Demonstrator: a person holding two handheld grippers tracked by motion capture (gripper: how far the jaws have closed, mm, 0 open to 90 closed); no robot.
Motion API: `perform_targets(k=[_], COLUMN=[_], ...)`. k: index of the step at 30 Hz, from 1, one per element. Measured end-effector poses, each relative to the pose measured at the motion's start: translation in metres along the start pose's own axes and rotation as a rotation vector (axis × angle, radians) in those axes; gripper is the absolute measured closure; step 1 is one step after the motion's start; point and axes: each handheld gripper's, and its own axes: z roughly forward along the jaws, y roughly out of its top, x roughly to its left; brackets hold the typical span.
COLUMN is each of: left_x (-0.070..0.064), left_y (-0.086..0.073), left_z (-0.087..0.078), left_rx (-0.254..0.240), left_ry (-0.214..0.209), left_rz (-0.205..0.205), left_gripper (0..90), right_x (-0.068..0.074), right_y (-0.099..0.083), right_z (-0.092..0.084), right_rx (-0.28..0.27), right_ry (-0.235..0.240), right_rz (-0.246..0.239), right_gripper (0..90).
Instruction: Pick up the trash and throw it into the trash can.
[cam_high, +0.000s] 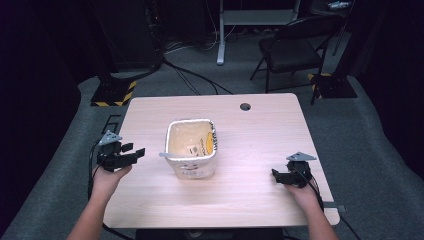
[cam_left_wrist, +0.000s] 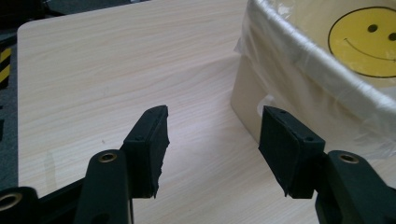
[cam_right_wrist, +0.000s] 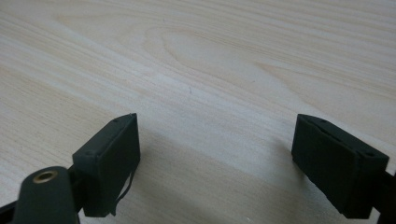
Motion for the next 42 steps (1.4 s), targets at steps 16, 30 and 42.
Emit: perform_targets(k=[16, 30, 42], left_x=[0.018, 0.027, 0.031], left_y=[-0.035, -0.066, -0.087], left_z=[0.014, 0.021, 0.026], left_rx=[0.016, 0.013, 0.008], left_ry=[0.032, 0.054, 0.057], left_rz=[-0.040, -0.040, -0.051], left_gripper=[40.1, 39.0, 37.3], right_x=[0.000, 0.000, 0.000], right_y=[0.000, 0.000, 0.000], right_z=[0.000, 0.000, 0.000], right_rx=[0.000, 0.000, 0.000], right_ry=[0.000, -0.002, -0.002], right_rz=[0.000, 0.001, 0.001], right_gripper=[14.7, 14.7, 14.7])
